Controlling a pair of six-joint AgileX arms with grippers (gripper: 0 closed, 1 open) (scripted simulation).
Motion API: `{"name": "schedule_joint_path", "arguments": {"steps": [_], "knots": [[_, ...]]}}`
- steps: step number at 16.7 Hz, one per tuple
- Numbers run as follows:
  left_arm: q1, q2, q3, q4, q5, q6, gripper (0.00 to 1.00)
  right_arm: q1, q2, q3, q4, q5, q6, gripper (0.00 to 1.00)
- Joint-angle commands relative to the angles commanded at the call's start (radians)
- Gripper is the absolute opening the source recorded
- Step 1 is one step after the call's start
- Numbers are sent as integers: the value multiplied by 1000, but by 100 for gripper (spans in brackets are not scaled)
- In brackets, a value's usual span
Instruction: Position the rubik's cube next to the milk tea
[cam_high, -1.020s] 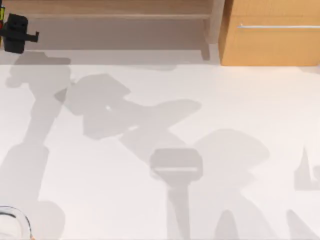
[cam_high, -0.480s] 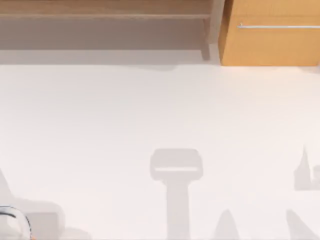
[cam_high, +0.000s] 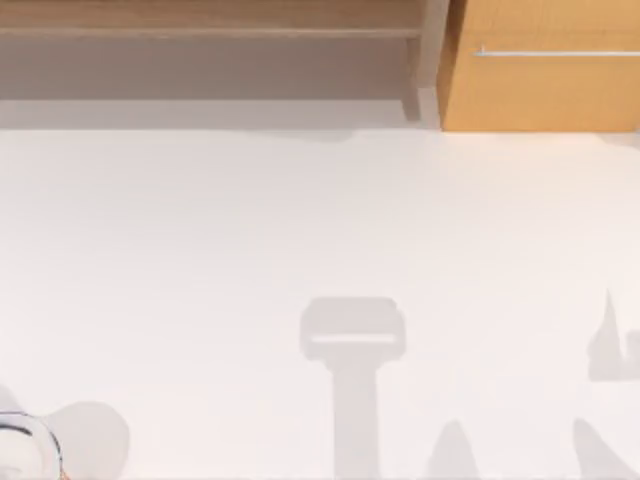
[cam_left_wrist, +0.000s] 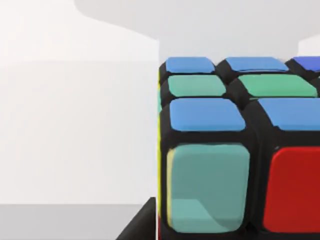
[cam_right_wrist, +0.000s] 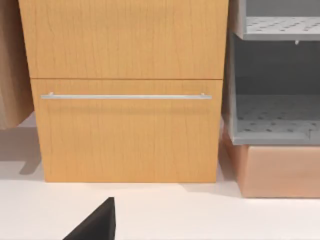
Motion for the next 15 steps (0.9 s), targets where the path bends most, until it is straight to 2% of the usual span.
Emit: {"name": "schedule_joint_path", "arguments": {"steps": [15], "knots": [[9,-23,18,52,-10,4,0,0,0,0,0,0,0,100]]}}
